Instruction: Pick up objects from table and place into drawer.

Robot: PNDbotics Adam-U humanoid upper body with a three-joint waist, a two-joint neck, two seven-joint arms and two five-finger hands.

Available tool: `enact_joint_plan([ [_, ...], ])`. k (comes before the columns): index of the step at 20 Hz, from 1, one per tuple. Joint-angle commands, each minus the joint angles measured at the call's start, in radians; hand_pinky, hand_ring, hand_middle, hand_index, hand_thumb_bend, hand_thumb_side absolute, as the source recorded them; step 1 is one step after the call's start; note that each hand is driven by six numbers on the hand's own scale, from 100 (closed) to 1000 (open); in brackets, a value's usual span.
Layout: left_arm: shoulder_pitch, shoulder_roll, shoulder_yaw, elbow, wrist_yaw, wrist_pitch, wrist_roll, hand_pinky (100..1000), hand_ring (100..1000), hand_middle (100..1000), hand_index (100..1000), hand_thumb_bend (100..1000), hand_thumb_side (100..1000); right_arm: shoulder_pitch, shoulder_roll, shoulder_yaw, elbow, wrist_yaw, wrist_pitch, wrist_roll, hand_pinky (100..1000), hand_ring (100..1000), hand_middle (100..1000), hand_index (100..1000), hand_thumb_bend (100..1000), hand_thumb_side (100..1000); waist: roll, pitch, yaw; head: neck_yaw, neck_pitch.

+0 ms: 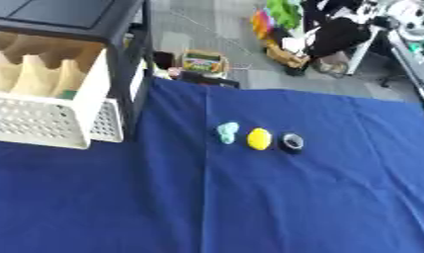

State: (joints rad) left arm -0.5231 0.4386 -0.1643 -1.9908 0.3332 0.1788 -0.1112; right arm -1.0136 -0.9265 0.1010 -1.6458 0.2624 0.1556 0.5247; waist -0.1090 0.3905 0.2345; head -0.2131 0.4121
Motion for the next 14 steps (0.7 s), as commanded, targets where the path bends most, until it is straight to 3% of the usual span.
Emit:
enact_joint_plan([
  [1, -0.018, 0.006, -0.001, -0.009, 0.006, 0.000, -0.006, 241, 100, 176, 841, 130, 1000, -0.044, 0.009, 0.009, -0.021, -0.002, 0.004, 0.016, 160, 426, 169, 358, 100, 243, 0.003, -0.028, 0.002, -0.001, 0.000],
  [14, -0.036, -0.011, -0.015, -0.009, 0.011, 0.013, -0.019, 239, 100, 176, 841, 132, 1000, -0.186, 0.154, 0.067, -0.020, 0.020, 0.022, 0.046, 153, 422, 163, 357, 100, 248, -0.007, -0.038, 0.021, -0.010, -0.012],
])
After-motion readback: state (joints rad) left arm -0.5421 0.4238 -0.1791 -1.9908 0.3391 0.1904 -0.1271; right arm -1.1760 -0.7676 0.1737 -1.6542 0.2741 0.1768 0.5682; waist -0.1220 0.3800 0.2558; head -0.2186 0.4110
